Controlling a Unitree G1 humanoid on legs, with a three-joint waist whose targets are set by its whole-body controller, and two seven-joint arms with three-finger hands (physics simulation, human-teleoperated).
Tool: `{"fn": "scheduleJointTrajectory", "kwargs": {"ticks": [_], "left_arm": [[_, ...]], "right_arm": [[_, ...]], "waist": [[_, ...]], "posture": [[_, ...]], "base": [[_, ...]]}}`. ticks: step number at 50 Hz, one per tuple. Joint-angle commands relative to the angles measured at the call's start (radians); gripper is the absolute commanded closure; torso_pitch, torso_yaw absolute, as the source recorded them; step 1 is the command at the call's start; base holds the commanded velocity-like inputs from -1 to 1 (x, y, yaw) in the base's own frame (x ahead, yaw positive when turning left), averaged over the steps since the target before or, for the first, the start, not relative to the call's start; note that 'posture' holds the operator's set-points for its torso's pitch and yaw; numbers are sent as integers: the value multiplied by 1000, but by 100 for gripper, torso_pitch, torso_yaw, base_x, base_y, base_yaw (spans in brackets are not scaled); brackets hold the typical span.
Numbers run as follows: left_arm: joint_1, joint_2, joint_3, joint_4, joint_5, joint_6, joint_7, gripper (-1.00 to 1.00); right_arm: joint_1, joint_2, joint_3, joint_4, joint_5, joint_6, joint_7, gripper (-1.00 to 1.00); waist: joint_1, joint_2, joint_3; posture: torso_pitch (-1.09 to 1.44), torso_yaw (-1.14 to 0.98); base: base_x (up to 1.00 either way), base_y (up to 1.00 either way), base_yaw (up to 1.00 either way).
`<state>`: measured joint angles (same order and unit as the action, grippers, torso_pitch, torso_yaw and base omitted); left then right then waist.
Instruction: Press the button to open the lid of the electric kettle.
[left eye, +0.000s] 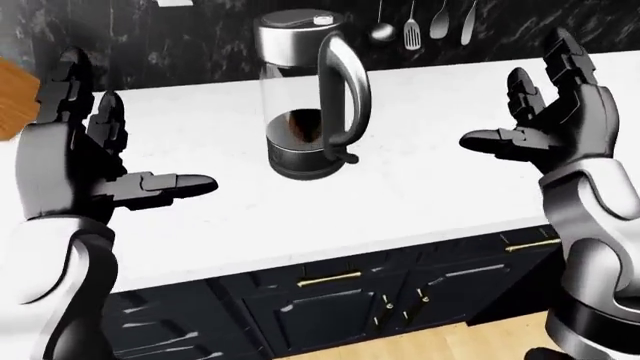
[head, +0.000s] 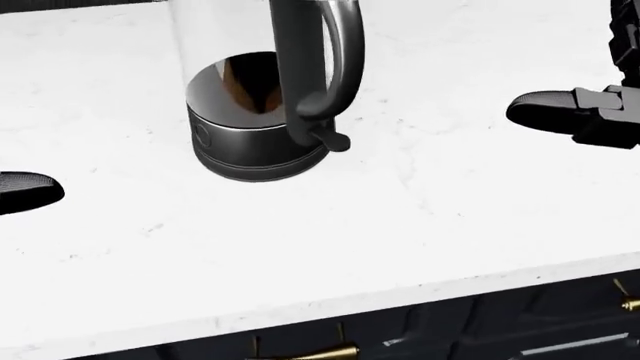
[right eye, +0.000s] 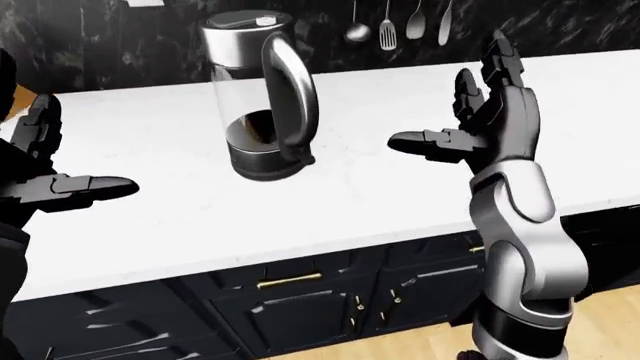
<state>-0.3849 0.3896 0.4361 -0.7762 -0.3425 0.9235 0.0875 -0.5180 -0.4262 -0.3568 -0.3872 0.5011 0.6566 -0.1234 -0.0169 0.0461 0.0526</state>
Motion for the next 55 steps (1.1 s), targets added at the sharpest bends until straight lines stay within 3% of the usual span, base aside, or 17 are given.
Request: {"fn": "scheduleJointTrajectory", "kwargs": {"ticks": [1,2,3,4,8,12,16,17,19,24,28,29,30,33,37,38,55], "left_arm": [[-16,12,10,-14,6,-25,5,-100],[-14,11,9,-14,7,-27,4,-100],[-14,10,9,-14,7,-27,5,-100],[-14,11,9,-12,8,-28,4,-100],[-12,11,11,-11,7,-30,1,-100],[-13,12,11,-12,7,-29,1,-100],[-16,13,12,-15,6,-24,2,-100],[-17,13,12,-16,6,-24,3,-100],[-21,16,13,-17,4,-20,4,-100],[-20,23,32,-8,3,-33,8,-100],[-13,40,44,10,9,-52,16,-100],[-13,44,48,17,13,-60,16,-100],[-11,46,54,20,15,-69,16,-100],[-10,51,75,19,-13,-65,17,-100],[4,63,84,22,-15,-76,23,-100],[-4,47,96,23,-42,-73,32,-100],[37,49,96,-9,-94,-132,21,-100]], "right_arm": [[-22,-7,0,-24,5,-25,6,-100],[-21,-7,0,-24,5,-26,6,-100],[-21,-6,0,-23,4,-27,7,-100],[-21,-6,1,-22,3,-28,7,-100],[-22,-5,3,-24,3,-27,5,-100],[-24,-5,0,-23,3,-26,4,-100],[-26,-11,-5,-15,5,-31,4,-100],[-25,-12,-6,-11,5,-34,5,-100],[-25,-16,-9,-3,4,-40,7,-100],[-32,-28,-10,3,1,-39,1,-100],[-45,-39,-16,7,5,-31,-3,-100],[-47,-40,-17,8,7,-31,-4,-100],[-50,-42,-16,12,7,-32,-5,-100],[-55,-46,-16,19,5,-39,-9,-100],[-60,-53,-20,20,12,-35,-13,-100],[-60,-54,-20,22,13,-36,-13,-100],[-60,-64,-21,35,1,-35,-13,-100]], "waist": [[1,19,-22],[6,63,-40],[13,16,-24],[9,34,-23],[24,4,-32],[31,-42,-21],[41,-105,-43],[27,-87,-30],[24,-101,-22],[14,-57,-15],[5,33,-43],[9,10,-43],[12,13,-17],[12,-7,-9],[22,-68,8],[34,-46,1],[29,-37,-26]], "posture": [[0,0],[0,0],[0,0],[0,0],[0,0],[0,0],[0,0],[0,0],[0,0],[0,0],[0,0],[0,0],[0,0],[0,0],[0,0],[0,0],[0,0]], "base": [[23,4,0],[23,4,0],[23,4,0],[22,5,0],[23,4,0],[23,4,0],[23,0,0],[23,0,0],[24,0,0],[23,0,0],[13,0,0],[8,0,0],[4,0,0],[0,0,0],[0,0,0],[0,0,0],[0,0,0]]}}
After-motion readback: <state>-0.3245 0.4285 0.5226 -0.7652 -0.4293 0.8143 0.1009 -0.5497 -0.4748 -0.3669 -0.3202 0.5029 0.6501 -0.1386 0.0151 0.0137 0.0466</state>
